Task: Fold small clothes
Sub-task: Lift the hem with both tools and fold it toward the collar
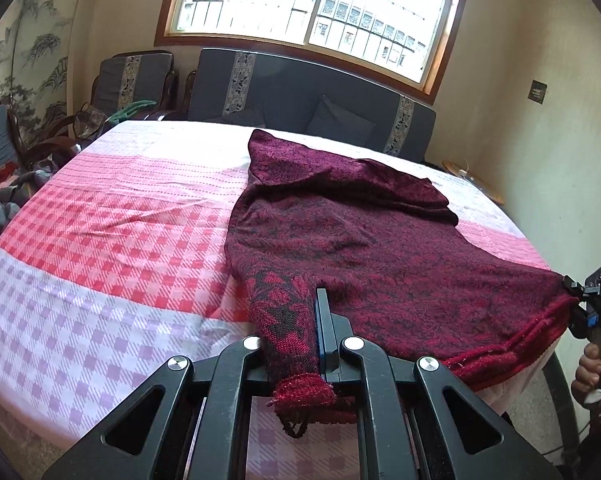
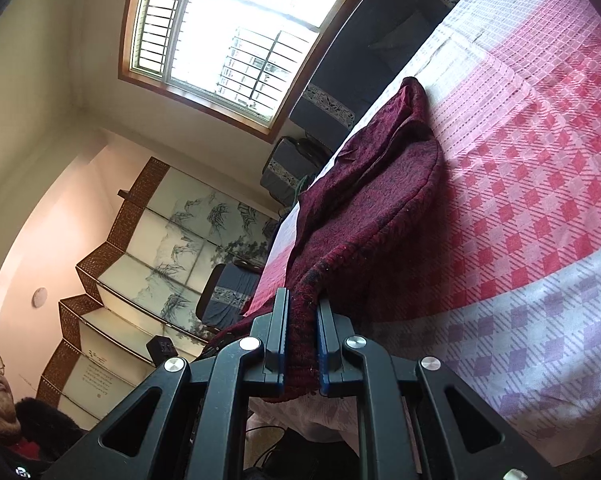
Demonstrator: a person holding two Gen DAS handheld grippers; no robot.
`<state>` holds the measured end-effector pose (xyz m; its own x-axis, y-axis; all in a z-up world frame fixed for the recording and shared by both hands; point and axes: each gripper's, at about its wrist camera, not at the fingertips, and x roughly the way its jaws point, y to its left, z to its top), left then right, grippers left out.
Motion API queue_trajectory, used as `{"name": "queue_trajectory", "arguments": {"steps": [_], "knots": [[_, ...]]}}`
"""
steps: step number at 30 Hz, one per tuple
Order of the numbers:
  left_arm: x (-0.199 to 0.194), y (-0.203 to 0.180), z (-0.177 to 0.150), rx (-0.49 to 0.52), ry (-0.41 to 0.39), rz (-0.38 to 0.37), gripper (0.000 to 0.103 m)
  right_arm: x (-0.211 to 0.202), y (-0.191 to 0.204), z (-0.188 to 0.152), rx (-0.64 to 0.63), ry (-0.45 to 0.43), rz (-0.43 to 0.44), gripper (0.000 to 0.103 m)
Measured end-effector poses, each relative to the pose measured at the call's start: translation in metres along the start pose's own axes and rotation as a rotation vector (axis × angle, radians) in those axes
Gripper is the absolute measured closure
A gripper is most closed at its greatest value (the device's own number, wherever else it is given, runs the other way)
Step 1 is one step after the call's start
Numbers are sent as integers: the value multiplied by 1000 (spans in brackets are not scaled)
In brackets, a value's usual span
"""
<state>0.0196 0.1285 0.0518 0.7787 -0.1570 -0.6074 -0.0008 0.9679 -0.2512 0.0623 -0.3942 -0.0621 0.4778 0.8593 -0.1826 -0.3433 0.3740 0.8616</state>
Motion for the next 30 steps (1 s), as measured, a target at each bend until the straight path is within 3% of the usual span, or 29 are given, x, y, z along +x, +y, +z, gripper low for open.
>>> {"name": "queue_trajectory", "arguments": {"steps": [19,30], "knots": [[15,-6,78,-1,-121,8,93,21,38,80,-113,-65,-12,90],[36,-4,111,-37,-124,34,93,42,42,121,-115,-71,-38,90]]}}
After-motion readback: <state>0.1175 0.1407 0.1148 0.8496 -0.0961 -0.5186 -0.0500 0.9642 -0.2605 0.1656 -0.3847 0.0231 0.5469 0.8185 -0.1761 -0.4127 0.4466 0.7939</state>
